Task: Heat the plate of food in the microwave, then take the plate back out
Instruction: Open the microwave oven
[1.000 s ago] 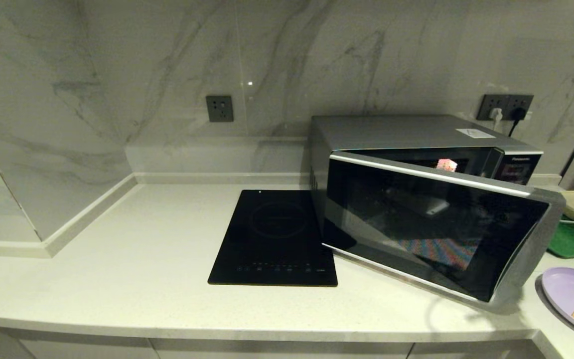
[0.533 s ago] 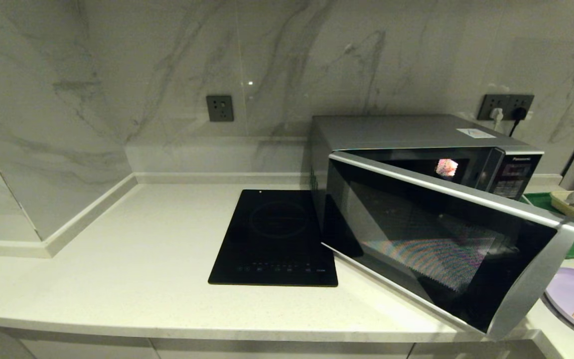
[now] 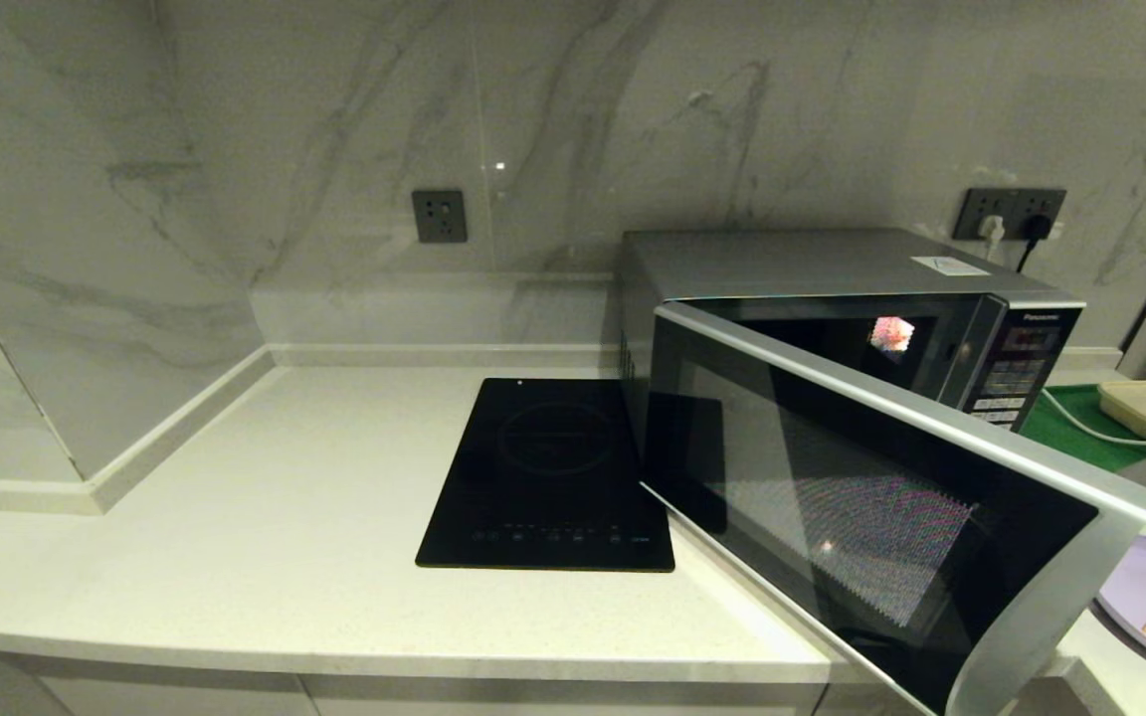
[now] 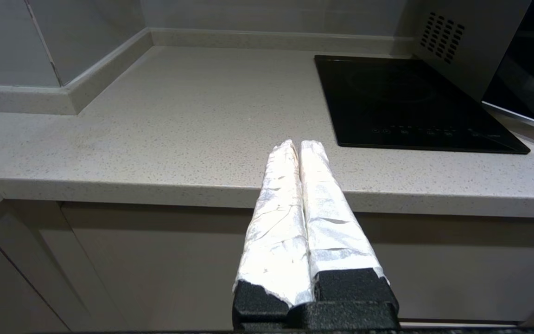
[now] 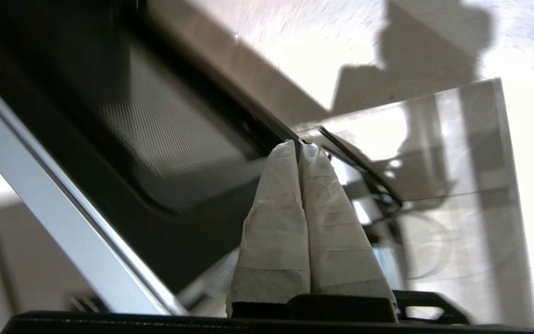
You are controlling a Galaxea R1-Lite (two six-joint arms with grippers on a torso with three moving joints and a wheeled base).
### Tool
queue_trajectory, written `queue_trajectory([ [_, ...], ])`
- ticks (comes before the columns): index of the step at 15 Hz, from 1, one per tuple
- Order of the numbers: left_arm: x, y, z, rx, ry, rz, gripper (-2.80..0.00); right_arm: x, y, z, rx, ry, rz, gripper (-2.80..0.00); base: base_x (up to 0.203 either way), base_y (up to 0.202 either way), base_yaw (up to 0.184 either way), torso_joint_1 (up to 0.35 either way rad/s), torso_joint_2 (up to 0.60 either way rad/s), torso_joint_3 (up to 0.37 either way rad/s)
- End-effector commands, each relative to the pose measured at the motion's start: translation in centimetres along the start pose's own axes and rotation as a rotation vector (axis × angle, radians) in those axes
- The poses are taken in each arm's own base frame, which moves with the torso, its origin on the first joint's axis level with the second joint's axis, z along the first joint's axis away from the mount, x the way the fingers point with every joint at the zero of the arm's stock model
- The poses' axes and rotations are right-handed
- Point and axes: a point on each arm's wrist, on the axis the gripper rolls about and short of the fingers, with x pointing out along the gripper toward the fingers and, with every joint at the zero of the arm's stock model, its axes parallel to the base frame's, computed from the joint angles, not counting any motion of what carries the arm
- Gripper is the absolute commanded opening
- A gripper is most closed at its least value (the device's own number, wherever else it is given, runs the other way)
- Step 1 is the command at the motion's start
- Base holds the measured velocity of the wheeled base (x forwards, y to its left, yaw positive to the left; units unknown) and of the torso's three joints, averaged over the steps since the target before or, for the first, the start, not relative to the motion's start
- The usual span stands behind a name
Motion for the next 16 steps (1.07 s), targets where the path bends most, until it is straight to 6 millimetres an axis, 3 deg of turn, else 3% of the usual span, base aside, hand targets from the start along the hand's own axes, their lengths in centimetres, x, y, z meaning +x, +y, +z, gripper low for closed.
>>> queue_trajectory([
  [1,0.0,0.0,0.0,-0.001,-0.002,0.000,-2.80,-0.5,0.9,-1.4,-0.115,0.020,0.048,-2.80,0.000,0.000,0.000,0.000,0.00,0.000],
  [7,0.0,0.0,0.0,-0.001,-0.001,0.001,-2.80,-0.5,5.4,-2.9,-0.348,0.025,0.239,-2.80,0.000,0.000,0.000,0.000,0.00,0.000],
  [16,0.0,0.0,0.0,-0.001,0.000,0.000,-2.80,-0.6,8.7,-6.1,-0.528,0.114,0.353,-2.80,0.000,0.000,0.000,0.000,0.00,0.000],
])
